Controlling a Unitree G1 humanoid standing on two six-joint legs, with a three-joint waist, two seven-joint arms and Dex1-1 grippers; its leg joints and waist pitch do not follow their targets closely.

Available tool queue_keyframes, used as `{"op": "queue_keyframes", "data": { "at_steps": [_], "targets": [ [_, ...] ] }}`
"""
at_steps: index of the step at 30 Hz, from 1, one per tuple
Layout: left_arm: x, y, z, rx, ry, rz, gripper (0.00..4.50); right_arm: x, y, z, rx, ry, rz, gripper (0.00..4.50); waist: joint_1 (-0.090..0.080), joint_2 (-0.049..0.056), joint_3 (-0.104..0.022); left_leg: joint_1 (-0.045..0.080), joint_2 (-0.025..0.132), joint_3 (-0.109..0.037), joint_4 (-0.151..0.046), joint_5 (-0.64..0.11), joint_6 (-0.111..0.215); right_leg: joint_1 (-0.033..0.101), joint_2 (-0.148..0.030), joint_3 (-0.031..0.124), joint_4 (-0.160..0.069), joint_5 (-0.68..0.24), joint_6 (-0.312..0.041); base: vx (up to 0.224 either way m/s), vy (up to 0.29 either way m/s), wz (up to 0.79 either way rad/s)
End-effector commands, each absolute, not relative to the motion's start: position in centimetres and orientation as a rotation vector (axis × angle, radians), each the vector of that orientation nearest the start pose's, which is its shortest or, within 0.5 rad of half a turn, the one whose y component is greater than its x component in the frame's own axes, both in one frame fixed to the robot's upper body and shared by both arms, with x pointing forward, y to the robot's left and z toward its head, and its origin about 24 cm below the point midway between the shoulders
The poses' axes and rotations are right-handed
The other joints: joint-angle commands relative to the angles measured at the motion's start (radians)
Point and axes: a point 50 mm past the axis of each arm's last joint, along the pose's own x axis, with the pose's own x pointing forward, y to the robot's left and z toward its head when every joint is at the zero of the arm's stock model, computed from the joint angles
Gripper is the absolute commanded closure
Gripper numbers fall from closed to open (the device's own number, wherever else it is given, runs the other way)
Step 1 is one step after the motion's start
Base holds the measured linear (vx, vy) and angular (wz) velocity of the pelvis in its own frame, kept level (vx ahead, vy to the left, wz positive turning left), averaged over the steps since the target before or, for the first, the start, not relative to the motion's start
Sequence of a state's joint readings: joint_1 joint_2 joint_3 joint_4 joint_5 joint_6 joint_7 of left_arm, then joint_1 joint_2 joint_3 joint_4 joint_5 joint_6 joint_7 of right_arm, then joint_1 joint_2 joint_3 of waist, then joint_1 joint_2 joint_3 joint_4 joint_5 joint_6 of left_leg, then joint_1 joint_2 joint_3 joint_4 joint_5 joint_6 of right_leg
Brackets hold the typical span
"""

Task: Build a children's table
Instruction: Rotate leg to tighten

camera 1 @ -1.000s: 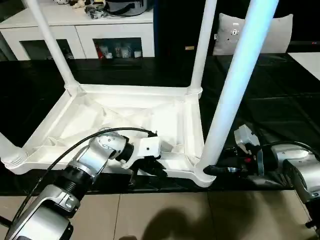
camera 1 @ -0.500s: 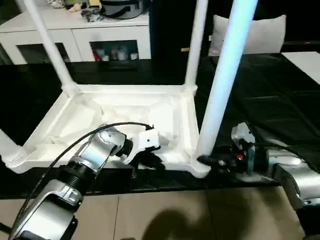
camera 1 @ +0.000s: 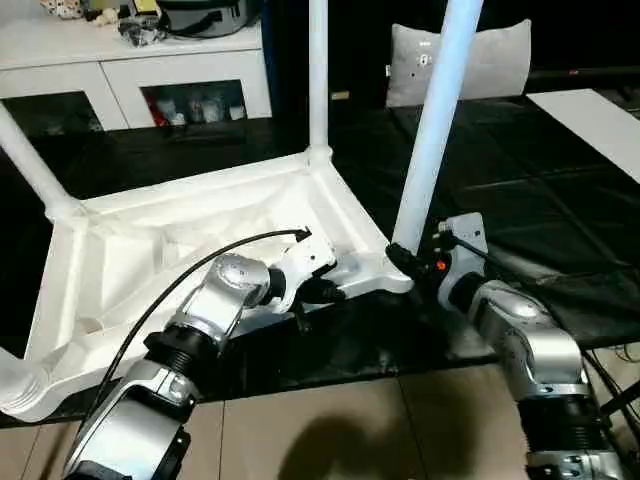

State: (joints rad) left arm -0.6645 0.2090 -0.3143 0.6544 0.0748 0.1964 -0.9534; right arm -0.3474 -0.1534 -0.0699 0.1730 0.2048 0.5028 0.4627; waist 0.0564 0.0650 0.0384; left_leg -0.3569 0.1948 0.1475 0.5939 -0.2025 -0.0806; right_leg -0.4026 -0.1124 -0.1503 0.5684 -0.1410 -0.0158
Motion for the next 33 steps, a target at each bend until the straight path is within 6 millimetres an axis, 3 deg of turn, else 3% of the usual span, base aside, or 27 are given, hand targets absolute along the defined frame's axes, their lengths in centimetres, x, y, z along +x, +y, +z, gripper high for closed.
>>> {"op": "queue_keyframes", "data": {
  "at_steps": [1,5,7,9,10,11,13,16,19,25,27,30,31,33],
  "targets": [
    [33.4,7.5,6.7,0.443,0.291,-1.217,4.5,30.1,-14.1,4.3,0.163,0.381,0.526,1.71,0.011,-0.008,-0.067,-0.009,0.02,-0.001,-0.073,-0.194,0.05,0.061,-0.046,0.049,-0.077,-0.366,-0.103,0.0,0.0,0.0],
    [33.4,7.9,6.6,0.486,0.268,-1.22,4.5,29.9,-14.6,4.5,0.142,0.368,0.521,1.26,0.021,-0.008,-0.069,-0.013,0.024,0.0,-0.071,-0.136,0.064,0.065,-0.046,0.054,-0.062,-0.263,-0.138,0.0,0.0,0.0],
    [33.3,8.0,6.7,0.488,0.226,-1.216,4.5,29.7,-15.6,4.8,0.068,0.342,0.493,1.15,0.03,-0.019,-0.066,-0.011,0.024,0.004,-0.072,-0.141,0.06,0.066,-0.05,0.055,-0.063,-0.296,-0.135,0.0,0.0,0.0],
    [33.3,8.0,6.7,0.484,0.221,-1.214,4.5,29.6,-15.8,4.9,0.056,0.338,0.487,1.05,0.035,-0.015,-0.065,-0.008,0.025,0.006,-0.073,-0.147,0.056,0.063,-0.051,0.057,-0.067,-0.331,-0.121,0.0,0.0,0.0],
    [33.3,8.1,6.8,0.494,0.201,-1.204,4.5,29.4,-16.0,5.0,0.049,0.335,0.502,0.86,0.037,-0.019,-0.064,-0.008,0.026,0.005,-0.074,-0.154,0.055,0.063,-0.052,0.057,-0.068,-0.347,-0.116,0.0,0.0,0.0],
    [33.1,8.1,6.7,0.505,0.191,-1.223,4.07,29.2,-16.2,5.0,0.049,0.337,0.515,0.77,0.04,-0.021,-0.063,-0.008,0.025,0.005,-0.074,-0.155,0.056,0.063,-0.052,0.057,-0.068,-0.356,-0.108,0.0,0.0,0.0],
    [32.8,8.1,6.6,0.504,0.18,-1.234,3.96,29.0,-16.6,5.3,0.04,0.323,0.534,0.73,0.04,-0.021,-0.063,-0.011,0.025,0.005,-0.075,-0.154,0.058,0.064,-0.052,0.058,-0.068,-0.357,-0.103,0.0,0.0,0.0],
    [32.3,8.3,6.5,0.485,0.165,-1.25,3.57,28.7,-17.3,5.9,0.018,0.284,0.566,0.33,0.044,-0.017,-0.065,-0.01,0.029,0.005,-0.074,-0.152,0.059,0.062,-0.054,0.059,-0.066,-0.342,-0.107,0.0,0.0,0.0],
    [32.2,8.6,7.0,0.483,0.123,-1.215,3.39,28.8,-17.8,6.8,0.0,0.232,0.602,0.1,0.044,-0.023,-0.062,-0.01,0.028,0.007,-0.074,-0.165,0.065,0.061,-0.051,0.059,-0.066,-0.344,-0.116,0.0,0.0,0.0],
    [32.2,9.9,7.7,0.574,0.08,-1.13,2.94,29.7,-17.6,8.2,-0.026,0.156,0.632,0.0,0.037,-0.024,-0.058,-0.011,0.024,0.005,-0.077,-0.187,0.056,0.059,-0.049,0.055,-0.072,-0.424,-0.081,0.0,0.0,0.0],
    [31.9,10.5,7.4,0.612,0.111,-1.128,2.72,30.0,-17.5,8.3,-0.04,0.147,0.606,0.0,0.035,-0.024,-0.057,-0.006,0.022,0.007,-0.075,-0.194,0.053,0.054,-0.047,0.056,-0.077,-0.448,-0.07,0.0,0.0,0.0],
    [31.5,11.5,7.0,0.658,0.169,-1.122,2.58,30.4,-17.1,8.2,-0.047,0.147,0.581,0.0,0.037,-0.023,-0.059,-0.006,0.025,0.004,-0.078,-0.19,0.047,0.054,-0.048,0.057,-0.074,-0.442,-0.072,0.0,0.0,0.0],
    [31.1,12.6,6.7,0.68,0.219,-1.105,2.58,30.7,-16.5,8.0,-0.045,0.144,0.581,0.0,0.033,-0.019,-0.06,-0.008,0.03,0.001,-0.081,-0.184,0.037,0.055,-0.05,0.06,-0.063,-0.403,-0.088,0.0,0.0,0.0],
    [30.7,13.0,6.6,0.681,0.248,-1.106,2.58,30.8,-16.3,7.8,-0.036,0.151,0.574,0.0,0.032,-0.017,-0.058,-0.004,0.028,0.004,-0.079,-0.191,0.039,0.051,-0.047,0.061,-0.065,-0.393,-0.101,0.0,0.0,0.0]
  ]
}}
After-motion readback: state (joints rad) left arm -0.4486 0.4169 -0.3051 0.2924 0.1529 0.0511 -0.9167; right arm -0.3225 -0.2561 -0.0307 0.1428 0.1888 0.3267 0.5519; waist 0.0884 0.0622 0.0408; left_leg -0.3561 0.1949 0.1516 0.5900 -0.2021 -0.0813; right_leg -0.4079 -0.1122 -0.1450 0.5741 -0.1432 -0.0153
